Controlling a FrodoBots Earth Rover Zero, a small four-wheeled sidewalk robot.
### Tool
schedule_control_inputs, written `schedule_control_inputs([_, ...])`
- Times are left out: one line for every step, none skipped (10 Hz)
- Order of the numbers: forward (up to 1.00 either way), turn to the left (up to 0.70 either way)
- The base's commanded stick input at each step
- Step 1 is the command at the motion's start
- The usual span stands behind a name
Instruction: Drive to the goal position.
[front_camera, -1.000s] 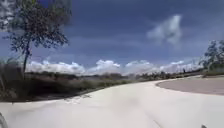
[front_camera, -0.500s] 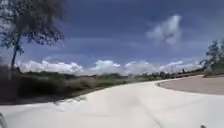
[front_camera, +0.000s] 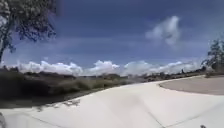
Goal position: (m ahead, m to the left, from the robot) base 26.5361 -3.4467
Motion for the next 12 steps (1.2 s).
schedule_control_inputs([0.85,0.04])
schedule_control_inputs([0.85,0.04])
schedule_control_inputs([0.85,0.04])
schedule_control_inputs([0.85,0.04])
schedule_control_inputs([0.85,0.04])
schedule_control_inputs([0.85,0.04])
schedule_control_inputs([0.85,0.04])
schedule_control_inputs([0.85,0.04])
schedule_control_inputs([0.85,0.04])
schedule_control_inputs([0.85,0.04])
schedule_control_inputs([0.85,0.04])
schedule_control_inputs([0.85,0.04])
